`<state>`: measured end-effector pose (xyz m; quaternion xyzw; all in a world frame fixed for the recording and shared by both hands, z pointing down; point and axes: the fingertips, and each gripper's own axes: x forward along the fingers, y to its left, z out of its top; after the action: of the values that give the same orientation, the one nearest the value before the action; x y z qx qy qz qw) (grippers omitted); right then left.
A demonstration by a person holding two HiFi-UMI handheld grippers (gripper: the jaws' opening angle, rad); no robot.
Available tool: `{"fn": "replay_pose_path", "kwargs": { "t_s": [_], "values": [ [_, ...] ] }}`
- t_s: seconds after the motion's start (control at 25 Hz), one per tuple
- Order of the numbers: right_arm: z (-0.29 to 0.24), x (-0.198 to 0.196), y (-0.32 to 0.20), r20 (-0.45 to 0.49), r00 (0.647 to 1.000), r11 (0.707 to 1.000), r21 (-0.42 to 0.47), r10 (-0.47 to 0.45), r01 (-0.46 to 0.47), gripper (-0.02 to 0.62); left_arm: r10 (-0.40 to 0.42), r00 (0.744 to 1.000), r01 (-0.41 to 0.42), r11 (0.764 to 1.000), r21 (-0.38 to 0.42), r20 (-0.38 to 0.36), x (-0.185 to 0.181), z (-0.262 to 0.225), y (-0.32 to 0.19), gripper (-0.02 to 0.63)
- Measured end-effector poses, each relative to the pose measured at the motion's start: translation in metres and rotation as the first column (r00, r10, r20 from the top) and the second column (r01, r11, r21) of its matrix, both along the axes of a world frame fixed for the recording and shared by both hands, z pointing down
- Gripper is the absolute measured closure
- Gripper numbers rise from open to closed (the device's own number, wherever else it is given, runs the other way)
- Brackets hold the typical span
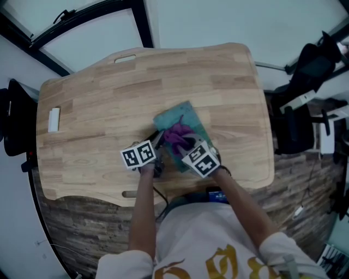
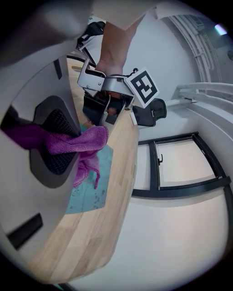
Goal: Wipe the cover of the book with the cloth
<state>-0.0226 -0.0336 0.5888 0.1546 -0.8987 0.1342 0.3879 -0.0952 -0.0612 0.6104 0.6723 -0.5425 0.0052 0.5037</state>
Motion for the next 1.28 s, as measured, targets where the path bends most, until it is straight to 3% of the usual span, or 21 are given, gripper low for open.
{"fn": "replay_pose_path", "kwargs": {
  "t_s": [0.64,1.28],
  "values": [
    [0.0,0.024,0.018,-0.021,0.999,1.0,-0.007,-0.027,0.027,0.535,-0.001,1.0,0.001,1.0,0.004,0.013,0.0,0.0,0.0,0.497],
    [0.001,0.07,-0.006,-0.011,0.995,0.995,-0.022,0.101,-0.101,0.535,0.0,1.0,0.0,1.0,0.005,0.013,0.0,0.001,0.0,0.497]
  ]
}}
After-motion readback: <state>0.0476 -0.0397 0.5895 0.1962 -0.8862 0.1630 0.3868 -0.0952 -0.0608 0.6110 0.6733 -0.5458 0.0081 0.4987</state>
